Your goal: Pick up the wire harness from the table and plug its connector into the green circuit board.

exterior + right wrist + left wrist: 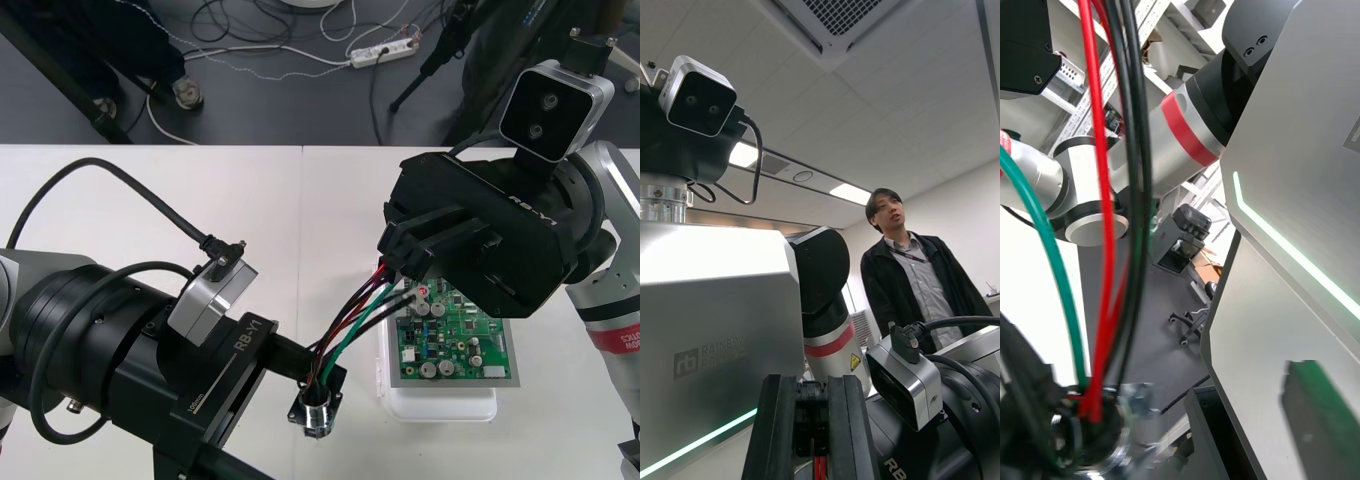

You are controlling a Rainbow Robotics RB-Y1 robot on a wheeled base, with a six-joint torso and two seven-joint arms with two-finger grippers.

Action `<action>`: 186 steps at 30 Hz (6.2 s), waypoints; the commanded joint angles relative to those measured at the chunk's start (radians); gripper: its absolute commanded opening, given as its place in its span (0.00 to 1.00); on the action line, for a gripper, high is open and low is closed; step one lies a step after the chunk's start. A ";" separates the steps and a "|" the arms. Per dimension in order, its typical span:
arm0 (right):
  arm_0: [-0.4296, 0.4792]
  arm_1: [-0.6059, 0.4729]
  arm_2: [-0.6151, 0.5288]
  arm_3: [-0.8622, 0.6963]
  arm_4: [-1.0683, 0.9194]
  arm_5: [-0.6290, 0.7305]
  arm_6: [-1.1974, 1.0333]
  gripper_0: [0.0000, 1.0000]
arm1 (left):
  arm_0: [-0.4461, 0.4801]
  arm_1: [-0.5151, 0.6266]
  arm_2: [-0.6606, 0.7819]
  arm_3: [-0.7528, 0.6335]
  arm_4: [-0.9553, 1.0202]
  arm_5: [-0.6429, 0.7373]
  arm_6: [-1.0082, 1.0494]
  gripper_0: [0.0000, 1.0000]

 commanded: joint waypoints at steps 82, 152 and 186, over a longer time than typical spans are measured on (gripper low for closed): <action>0.274 -0.086 -0.132 -0.275 0.254 0.304 0.017 0.00 | -0.015 0.131 0.379 0.036 -0.139 0.278 0.027 1.00; 0.415 0.026 -0.038 -0.385 0.427 0.465 0.253 0.00 | -0.004 -0.265 0.282 0.121 -0.084 0.008 -0.332 1.00; 0.421 -0.008 -0.058 -0.384 0.421 0.464 0.246 0.00 | 0.063 -0.338 0.208 0.122 -0.102 0.013 -0.468 1.00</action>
